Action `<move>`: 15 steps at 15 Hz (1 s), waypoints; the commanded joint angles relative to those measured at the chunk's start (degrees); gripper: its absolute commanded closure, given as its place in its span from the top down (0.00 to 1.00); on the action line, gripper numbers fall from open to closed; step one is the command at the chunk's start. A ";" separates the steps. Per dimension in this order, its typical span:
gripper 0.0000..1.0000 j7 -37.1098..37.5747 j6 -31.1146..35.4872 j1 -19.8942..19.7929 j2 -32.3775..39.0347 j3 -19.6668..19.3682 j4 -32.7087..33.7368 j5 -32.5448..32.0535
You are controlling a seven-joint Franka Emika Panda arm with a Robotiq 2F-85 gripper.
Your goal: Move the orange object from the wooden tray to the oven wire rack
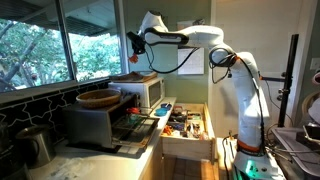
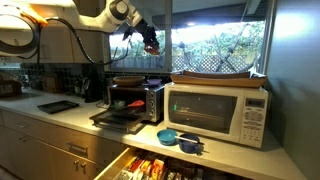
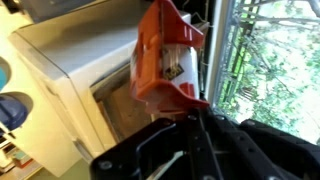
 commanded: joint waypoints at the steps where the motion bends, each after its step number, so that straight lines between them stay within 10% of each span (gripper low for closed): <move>1: 0.02 2.72 -11.27 2.62 -8.43 0.07 -9.82 -3.50; 7: 0.02 4.22 -27.96 3.56 -17.67 0.07 -23.51 -9.08; 15: 0.02 0.29 -27.81 2.95 -15.36 0.85 -22.45 -8.82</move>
